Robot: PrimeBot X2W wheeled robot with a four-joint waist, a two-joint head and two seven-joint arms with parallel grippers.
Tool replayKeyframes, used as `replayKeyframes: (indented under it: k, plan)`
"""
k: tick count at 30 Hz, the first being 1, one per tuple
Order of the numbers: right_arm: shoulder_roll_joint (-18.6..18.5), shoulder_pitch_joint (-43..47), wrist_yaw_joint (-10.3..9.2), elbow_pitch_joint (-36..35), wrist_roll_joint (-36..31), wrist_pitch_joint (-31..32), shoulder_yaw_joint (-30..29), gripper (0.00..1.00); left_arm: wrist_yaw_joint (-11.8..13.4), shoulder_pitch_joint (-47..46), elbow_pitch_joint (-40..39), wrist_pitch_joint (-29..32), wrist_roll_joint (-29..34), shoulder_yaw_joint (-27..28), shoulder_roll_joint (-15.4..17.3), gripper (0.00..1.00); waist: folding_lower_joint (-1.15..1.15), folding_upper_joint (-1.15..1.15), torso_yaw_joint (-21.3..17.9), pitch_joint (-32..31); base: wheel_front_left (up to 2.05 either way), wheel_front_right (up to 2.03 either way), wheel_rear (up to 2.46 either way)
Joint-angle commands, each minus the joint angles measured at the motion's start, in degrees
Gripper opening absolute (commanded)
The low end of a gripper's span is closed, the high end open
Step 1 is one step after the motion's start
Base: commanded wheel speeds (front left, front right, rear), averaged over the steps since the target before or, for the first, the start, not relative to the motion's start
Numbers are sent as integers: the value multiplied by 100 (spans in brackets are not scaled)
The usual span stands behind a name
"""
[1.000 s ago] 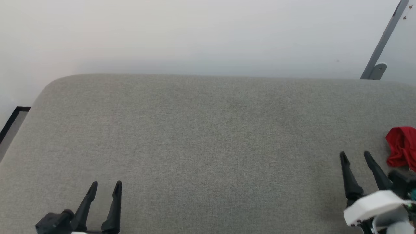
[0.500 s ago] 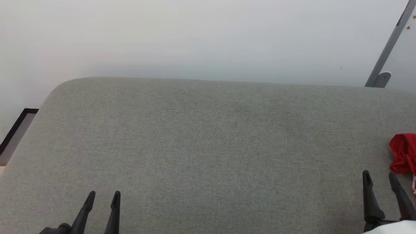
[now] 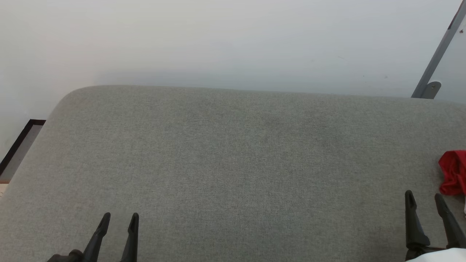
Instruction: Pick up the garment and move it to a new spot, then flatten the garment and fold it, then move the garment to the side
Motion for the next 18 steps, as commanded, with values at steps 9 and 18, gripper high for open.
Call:
replayKeyframes:
  k: [9, 18]
  plan:
    - [87, 39, -2, -65, 18, 59, 79, 100, 14, -98, 14, -10, -49, -68, -13, 100, 0, 0, -27, 18, 0, 0, 0]
    - [146, -50, -2, -74, 7, 32, 97, 100, 14, -179, -29, -10, -94, -74, -45, 100, 0, 0, -11, 84, 0, 0, 0]
